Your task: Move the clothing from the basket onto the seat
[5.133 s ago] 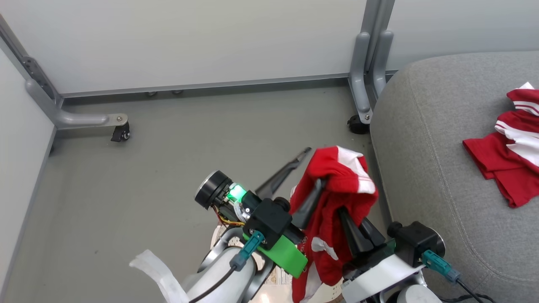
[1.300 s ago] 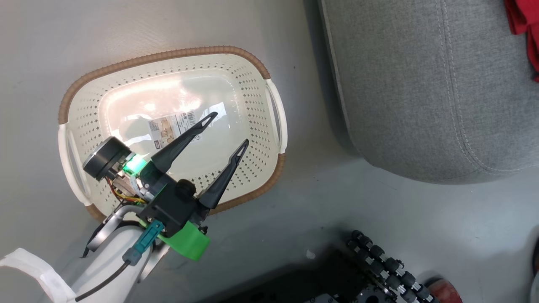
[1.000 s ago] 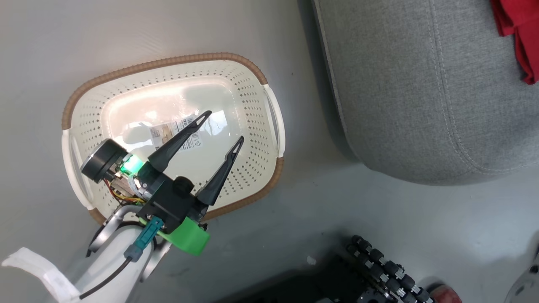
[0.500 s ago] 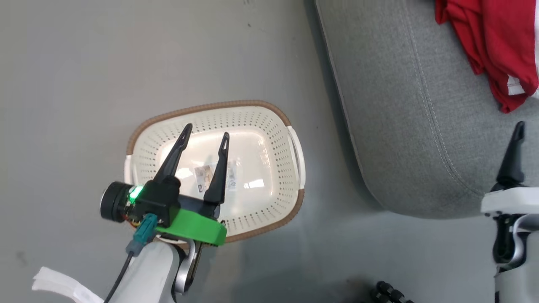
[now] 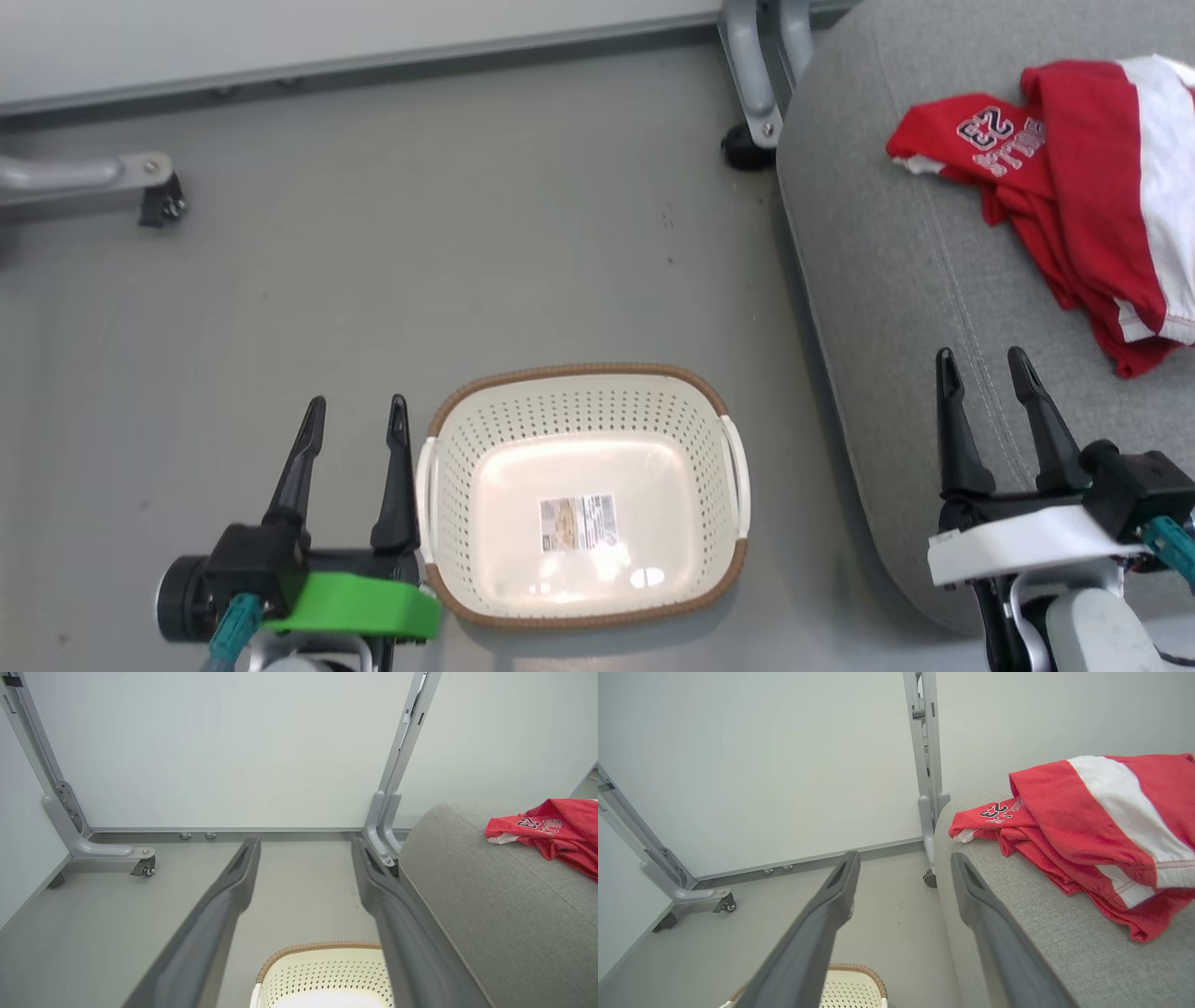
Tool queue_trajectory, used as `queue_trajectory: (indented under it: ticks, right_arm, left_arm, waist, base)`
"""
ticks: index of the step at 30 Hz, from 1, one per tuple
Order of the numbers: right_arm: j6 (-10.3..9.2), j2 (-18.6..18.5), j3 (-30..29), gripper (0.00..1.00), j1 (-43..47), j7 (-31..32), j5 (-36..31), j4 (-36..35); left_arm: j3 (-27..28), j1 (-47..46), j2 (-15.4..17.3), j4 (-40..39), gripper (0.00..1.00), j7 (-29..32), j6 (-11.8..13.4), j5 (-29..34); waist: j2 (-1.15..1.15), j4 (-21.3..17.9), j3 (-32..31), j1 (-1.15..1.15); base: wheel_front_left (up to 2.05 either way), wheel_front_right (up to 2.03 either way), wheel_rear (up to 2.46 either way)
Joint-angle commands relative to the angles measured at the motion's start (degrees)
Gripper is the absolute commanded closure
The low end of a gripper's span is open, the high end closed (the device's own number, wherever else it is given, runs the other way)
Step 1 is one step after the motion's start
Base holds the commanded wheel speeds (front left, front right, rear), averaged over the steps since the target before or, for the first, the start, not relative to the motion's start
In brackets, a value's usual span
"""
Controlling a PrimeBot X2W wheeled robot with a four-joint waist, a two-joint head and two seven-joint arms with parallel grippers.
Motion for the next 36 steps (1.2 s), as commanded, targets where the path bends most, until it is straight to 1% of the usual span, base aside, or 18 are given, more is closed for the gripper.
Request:
queue_trajectory:
  ticks: [1,4,7,11,25,26,27,32,36]
  right_arm:
    - [-0.02,-0.3,0.3,0.0,2.5,0.0,-0.5,-1.3]
    - [-0.02,-0.8,1.2,0.0,5.7,0.0,-1.0,-4.4]
    - [-0.02,-0.8,1.6,0.0,8.6,0.0,-1.3,-6.6]
    - [-0.02,-0.3,0.7,0.0,10.9,0.0,-0.9,-7.5]
    - [-0.02,0.3,1.3,0.0,12.1,0.0,-1.1,-6.1]
    - [-0.02,0.4,1.4,0.0,12.1,0.0,-1.1,-6.1]
    - [-0.02,0.4,1.6,1.0,12.1,0.0,-1.1,-6.1]
    - [0.0,1.0,1.8,1.0,11.6,0.1,-0.5,-4.0]
    - [0.0,0.8,1.7,1.0,11.0,1.0,4.2,-3.5]
  left_arm:
    - [0.7,2.8,-0.1,-0.8,0.0,0.0,0.2,0.8]
    - [1.7,6.7,-0.2,-3.3,0.0,0.0,-0.2,1.5]
    - [1.9,10.2,-0.3,-5.6,0.0,0.0,0.2,1.7]
    - [2.0,13.0,-0.3,-6.5,0.0,0.0,0.1,3.1]
    - [2.9,12.7,-0.3,-5.3,0.0,0.0,-1.2,5.6]
    - [2.7,12.5,-0.3,-5.6,0.0,0.0,-1.5,5.7]
    - [2.6,12.4,-0.3,-5.7,1.0,0.0,-1.7,6.4]
    - [2.5,13.2,-0.3,-3.7,1.0,0.1,-1.6,5.7]
    - [2.9,12.6,0.0,-3.7,1.0,0.8,-1.7,0.6]
  waist:
    - [0.0,6.2,-10.8,0.01]
    - [0.0,6.3,-13.4,0.01]
    - [0.0,6.2,-15.1,0.01]
    - [0.0,5.9,-16.2,0.01]
    - [0.0,5.8,-17.0,0.01]
    - [0.0,5.8,-17.0,0.01]
    - [0.0,5.9,-17.0,0.01]
    - [0.0,5.9,-17.0,0.01]
    - [0.0,5.8,-16.9,0.01]
  base:
    - [0.0,0.0,0.0]
    - [0.0,0.0,0.0]
    - [0.0,0.0,0.0]
    - [0.0,0.0,0.0]
    - [0.0,0.0,0.0]
    - [0.0,0.0,0.0]
    - [0.0,0.0,0.0]
    - [0.0,0.0,0.0]
    - [0.0,0.0,0.0]
